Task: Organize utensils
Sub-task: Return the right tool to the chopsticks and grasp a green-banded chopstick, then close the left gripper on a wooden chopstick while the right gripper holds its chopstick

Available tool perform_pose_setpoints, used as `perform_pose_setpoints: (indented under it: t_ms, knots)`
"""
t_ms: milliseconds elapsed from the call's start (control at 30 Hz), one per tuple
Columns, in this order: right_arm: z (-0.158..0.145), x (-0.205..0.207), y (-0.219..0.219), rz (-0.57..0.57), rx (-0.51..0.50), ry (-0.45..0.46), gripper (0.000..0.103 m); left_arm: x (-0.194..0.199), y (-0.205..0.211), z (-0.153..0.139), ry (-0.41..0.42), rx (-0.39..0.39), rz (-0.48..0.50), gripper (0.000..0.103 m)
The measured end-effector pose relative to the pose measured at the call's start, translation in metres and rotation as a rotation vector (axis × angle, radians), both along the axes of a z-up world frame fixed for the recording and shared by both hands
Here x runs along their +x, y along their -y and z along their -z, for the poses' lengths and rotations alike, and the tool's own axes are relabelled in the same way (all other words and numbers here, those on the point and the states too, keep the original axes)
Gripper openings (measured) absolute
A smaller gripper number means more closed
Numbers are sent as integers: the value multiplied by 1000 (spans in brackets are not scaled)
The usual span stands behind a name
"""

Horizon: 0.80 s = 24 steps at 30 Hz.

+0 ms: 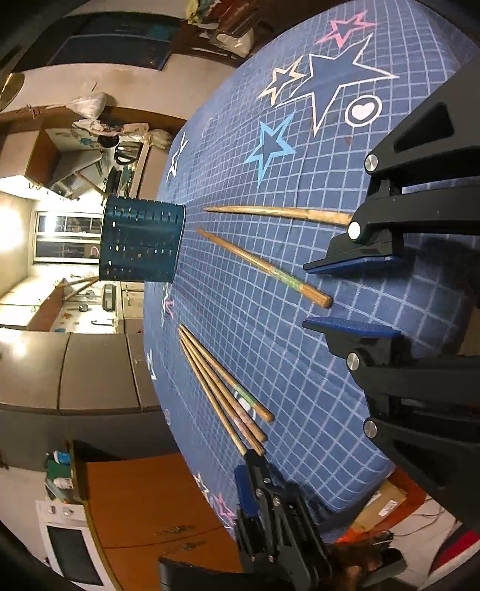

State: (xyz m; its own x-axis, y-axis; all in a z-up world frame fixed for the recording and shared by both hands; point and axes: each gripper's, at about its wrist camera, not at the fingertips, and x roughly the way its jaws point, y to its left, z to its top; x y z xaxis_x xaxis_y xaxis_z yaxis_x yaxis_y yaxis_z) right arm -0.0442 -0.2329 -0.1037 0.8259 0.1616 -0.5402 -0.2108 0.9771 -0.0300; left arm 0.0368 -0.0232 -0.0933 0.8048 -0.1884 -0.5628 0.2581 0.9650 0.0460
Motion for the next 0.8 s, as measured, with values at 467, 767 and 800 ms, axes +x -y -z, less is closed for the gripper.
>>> perform_pose_setpoints:
  t_ms: [467, 767, 800]
  knots:
    - [-5, -2, 11, 24, 39, 9, 7, -7, 5, -1, 4, -25, 34, 6]
    - [-67, -29, 22, 10, -20, 215, 7, -19, -22, -50, 116, -91, -51, 5]
    - [-77, -29, 22, -5, -28, 246, 7, -20, -25, -58, 134, -101, -57, 5]
